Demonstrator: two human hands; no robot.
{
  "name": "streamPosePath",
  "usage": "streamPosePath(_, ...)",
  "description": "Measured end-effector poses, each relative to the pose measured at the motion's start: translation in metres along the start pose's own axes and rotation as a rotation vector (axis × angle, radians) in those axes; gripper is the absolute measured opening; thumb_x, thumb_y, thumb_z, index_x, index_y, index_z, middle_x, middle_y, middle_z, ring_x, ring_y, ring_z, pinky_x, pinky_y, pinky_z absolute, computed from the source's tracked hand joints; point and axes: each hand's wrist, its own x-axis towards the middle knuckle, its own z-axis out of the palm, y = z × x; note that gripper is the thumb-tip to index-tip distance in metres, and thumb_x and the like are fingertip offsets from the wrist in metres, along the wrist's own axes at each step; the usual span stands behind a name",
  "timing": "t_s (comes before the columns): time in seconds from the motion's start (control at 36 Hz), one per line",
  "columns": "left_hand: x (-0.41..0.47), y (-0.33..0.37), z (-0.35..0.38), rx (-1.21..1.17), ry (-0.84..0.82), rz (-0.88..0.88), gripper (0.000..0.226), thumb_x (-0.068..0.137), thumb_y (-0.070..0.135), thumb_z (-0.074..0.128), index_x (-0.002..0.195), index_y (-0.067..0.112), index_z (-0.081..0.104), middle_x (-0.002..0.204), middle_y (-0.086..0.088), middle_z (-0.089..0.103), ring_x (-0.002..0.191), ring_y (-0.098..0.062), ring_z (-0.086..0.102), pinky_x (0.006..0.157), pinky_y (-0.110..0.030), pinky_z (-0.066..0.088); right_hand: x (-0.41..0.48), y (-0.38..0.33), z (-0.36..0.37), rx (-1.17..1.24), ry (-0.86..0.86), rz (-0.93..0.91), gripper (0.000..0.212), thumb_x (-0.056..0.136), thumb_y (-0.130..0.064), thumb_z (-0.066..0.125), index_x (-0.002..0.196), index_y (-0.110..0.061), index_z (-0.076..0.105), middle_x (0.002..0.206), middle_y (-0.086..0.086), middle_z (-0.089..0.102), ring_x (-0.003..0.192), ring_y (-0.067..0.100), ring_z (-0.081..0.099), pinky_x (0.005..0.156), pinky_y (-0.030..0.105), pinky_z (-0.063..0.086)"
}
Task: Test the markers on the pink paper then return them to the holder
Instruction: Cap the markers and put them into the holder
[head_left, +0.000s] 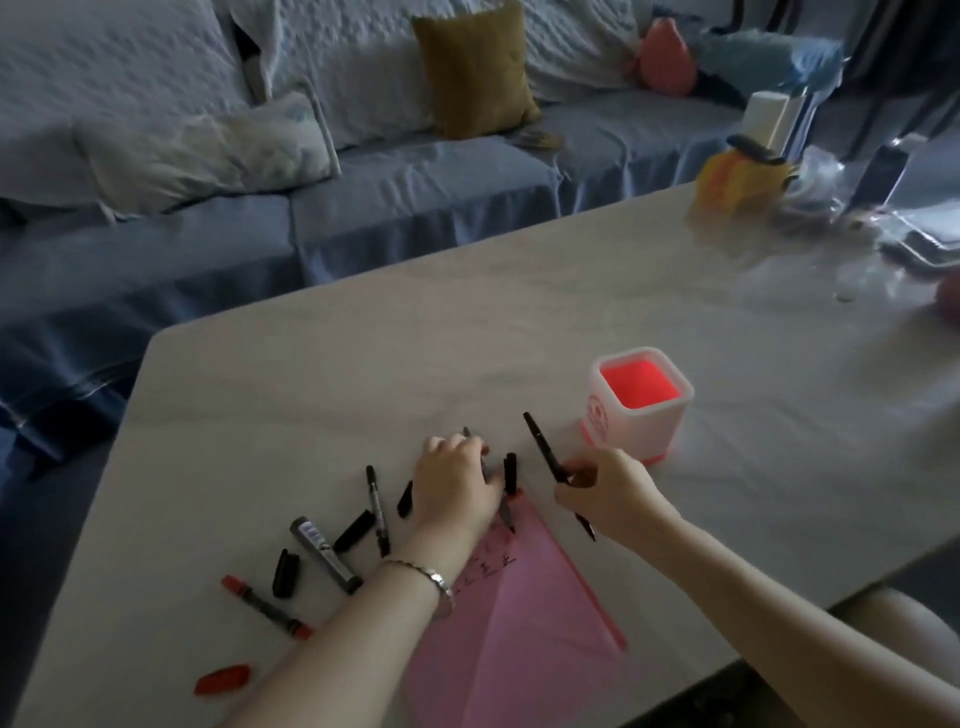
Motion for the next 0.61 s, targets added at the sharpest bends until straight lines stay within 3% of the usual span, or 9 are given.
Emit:
streamPosePath(0.14,0.014,0.015,0.025,0.165,-0.129,-0.047,0.04,0.09,0.043,0.042,0.087,0.009,0.062,0.105,-0.009,0.054,0.104,-0.029,0.038,0.087,-0.035,0.035,-0.017,0.008,-0.019,0.06,-0.007,-0.016,0.011,0.074,-0.014,0.061,0.071,-0.024,0.064,0.062,-0.002,0.057,0.051,0.012,0.048,0.04,0.012,0.037)
streamPosePath(0.28,0.015,0.021,0.038,0.12,-0.101,-0.078,0.035,0.089,0.042,0.049,0.089,0.012,0.067,0.104,-0.007,0.057,0.104,-0.029,0.04,0.089,-0.036,0.039,-0.022,0.017,-0.027,0.073,0.005,-0.001,0.019,0.075,-0.015,0.06,0.065,-0.031,0.057,0.061,-0.004,0.053,0.049,0.01,0.045,0.039,0.01,0.036)
streamPosePath(0.36,0.009,0.028,0.035,-0.032,-0.065,-0.053,0.028,0.088,0.034,0.054,0.095,0.01,0.065,0.104,-0.007,0.061,0.104,-0.027,0.045,0.089,-0.037,0.04,-0.023,0.019,-0.027,0.088,0.016,0.009,0.024,0.075,-0.015,0.061,0.063,-0.035,0.055,0.06,-0.005,0.052,0.049,0.009,0.045,0.039,0.01,0.036)
streamPosePath(0.42,0.002,0.032,0.025,-0.204,-0.022,-0.045,0.022,0.087,0.029,0.058,0.09,0.008,0.062,0.093,-0.005,0.064,0.092,-0.024,0.056,0.079,-0.033,0.046,-0.025,0.017,-0.027,0.104,0.029,0.002,0.025,0.075,-0.014,0.062,0.064,-0.036,0.055,0.061,-0.005,0.054,0.05,0.009,0.047,0.04,0.01,0.036)
streamPosePath(0.47,-0.011,0.036,0.008,-0.408,0.004,-0.069,0.012,0.086,0.022,0.06,0.086,0.01,0.059,0.081,0.003,0.063,0.075,-0.013,0.06,0.065,-0.016,0.045,-0.027,0.014,-0.026,0.134,0.051,-0.011,0.026,0.075,-0.014,0.063,0.064,-0.037,0.056,0.063,-0.004,0.057,0.052,0.01,0.05,0.042,0.009,0.037)
streamPosePath(0.53,-0.026,0.038,-0.009,-0.598,0.025,-0.103,0.002,0.087,0.016,0.06,0.087,0.017,0.058,0.078,0.01,0.062,0.071,-0.001,0.06,0.063,-0.005,0.041,-0.03,0.01,-0.026,0.183,0.079,-0.03,0.028,0.074,-0.013,0.065,0.063,-0.037,0.056,0.062,-0.007,0.058,0.052,0.004,0.049,0.044,0.007,0.036)
streamPosePath(0.61,-0.051,0.029,-0.031,-0.826,0.055,-0.172,0.013,0.088,0.009,0.058,0.096,0.018,0.061,0.081,0.008,0.067,0.072,0.001,0.065,0.066,-0.009,0.049,-0.035,-0.001,-0.025,0.289,0.115,-0.052,0.024,0.073,-0.011,0.067,0.065,-0.032,0.058,0.058,-0.014,0.06,0.053,-0.004,0.053,0.051,0.006,0.04)
